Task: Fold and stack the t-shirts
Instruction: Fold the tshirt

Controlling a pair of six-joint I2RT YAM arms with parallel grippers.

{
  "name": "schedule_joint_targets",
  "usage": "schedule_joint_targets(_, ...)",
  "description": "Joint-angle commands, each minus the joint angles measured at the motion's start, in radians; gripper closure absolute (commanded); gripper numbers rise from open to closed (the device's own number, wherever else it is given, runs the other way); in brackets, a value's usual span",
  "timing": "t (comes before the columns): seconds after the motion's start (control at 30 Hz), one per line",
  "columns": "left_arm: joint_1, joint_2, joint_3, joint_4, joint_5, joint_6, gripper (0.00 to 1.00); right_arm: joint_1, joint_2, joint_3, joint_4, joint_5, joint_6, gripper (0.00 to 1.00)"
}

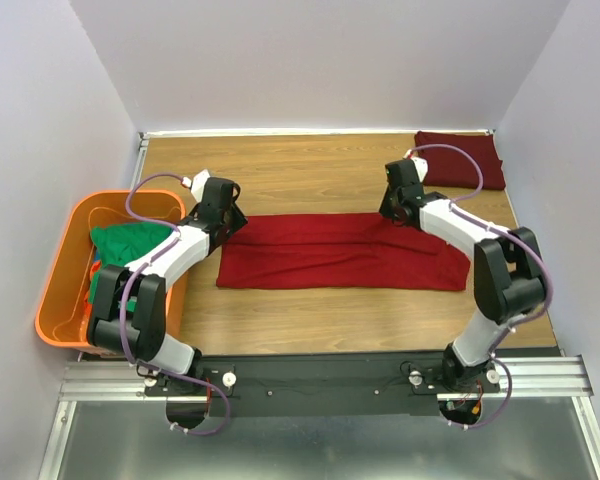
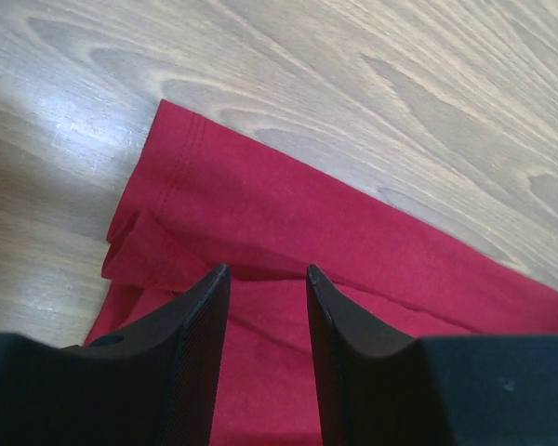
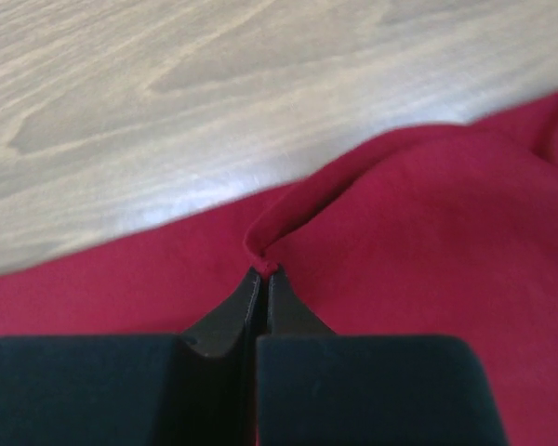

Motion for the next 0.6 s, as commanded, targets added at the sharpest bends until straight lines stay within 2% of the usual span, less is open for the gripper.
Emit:
schedule_joint_targets(0.0,-0.003,0.014,-0.005,0.003,-0.041,-0.023,0.54,0.010,-0.107,-0.108,-0.003,-0.014,0.044,0.95)
schedule_joint_targets(0.33,-0.003,0.003,0.003,0.012,-0.040,-0.020,0.55,0.037,-0.420,-0.373,0.019,-0.066,0.122,0.95)
schedule_joint_targets(0.57,-0.003,0.023,0.009,0.020,-0.032,-0.025,0.55,0.053,-0.557,-0.551,0.065,-0.129,0.191,0.95)
